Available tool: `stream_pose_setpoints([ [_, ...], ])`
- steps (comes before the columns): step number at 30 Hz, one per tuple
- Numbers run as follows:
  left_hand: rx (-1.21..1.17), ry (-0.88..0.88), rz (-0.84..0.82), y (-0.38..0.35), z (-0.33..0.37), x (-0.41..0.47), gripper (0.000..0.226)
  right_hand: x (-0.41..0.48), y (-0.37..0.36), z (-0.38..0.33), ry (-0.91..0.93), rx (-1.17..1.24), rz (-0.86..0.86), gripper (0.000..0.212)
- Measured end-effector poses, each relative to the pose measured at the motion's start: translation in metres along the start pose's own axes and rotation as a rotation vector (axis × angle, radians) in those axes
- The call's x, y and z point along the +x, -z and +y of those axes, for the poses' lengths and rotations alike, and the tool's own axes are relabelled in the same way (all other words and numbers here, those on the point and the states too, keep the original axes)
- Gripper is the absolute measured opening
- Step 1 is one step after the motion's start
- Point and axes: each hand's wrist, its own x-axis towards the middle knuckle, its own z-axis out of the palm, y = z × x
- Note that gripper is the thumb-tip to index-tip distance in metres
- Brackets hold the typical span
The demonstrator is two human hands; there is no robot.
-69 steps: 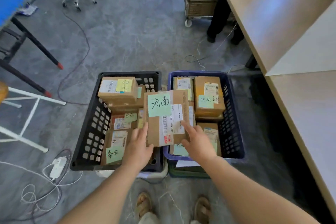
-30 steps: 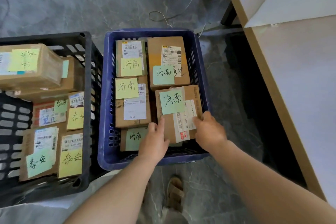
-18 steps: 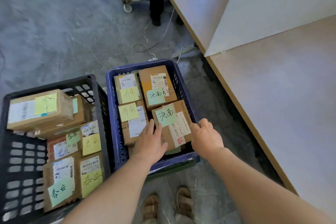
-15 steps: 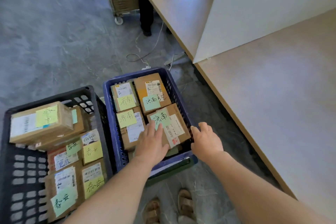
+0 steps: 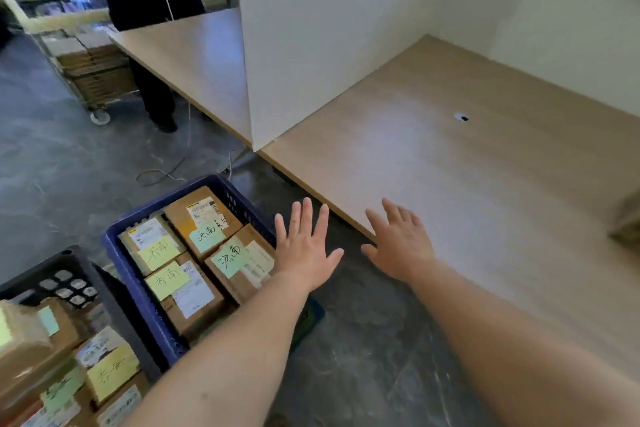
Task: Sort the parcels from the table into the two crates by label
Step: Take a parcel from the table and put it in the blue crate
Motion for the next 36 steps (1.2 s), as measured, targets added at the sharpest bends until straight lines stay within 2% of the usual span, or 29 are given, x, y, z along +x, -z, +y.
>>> stream_pose_setpoints([
  [6,0.083,-0.122,0.044,0.011,0.091,0.003,0.082,-0.049,0.005,0.082,-0.081,-0.038,0.088,0.070],
  [13,0.186,-0.267,0.028,-0.002,0.238,-0.021,0.082,-0.144,-0.005,0.213,-0.220,-0.026,0.127,0.071],
  [21,0.183,-0.424,0.053,-0.019,0.386,-0.051,0.081,-0.232,-0.022,0.335,-0.347,-0.044,0.183,0.071],
  [36,0.267,-0.733,0.042,-0.047,0.569,-0.074,0.079,-0.343,-0.062,0.472,-0.648,0.108,0.181,0.074],
])
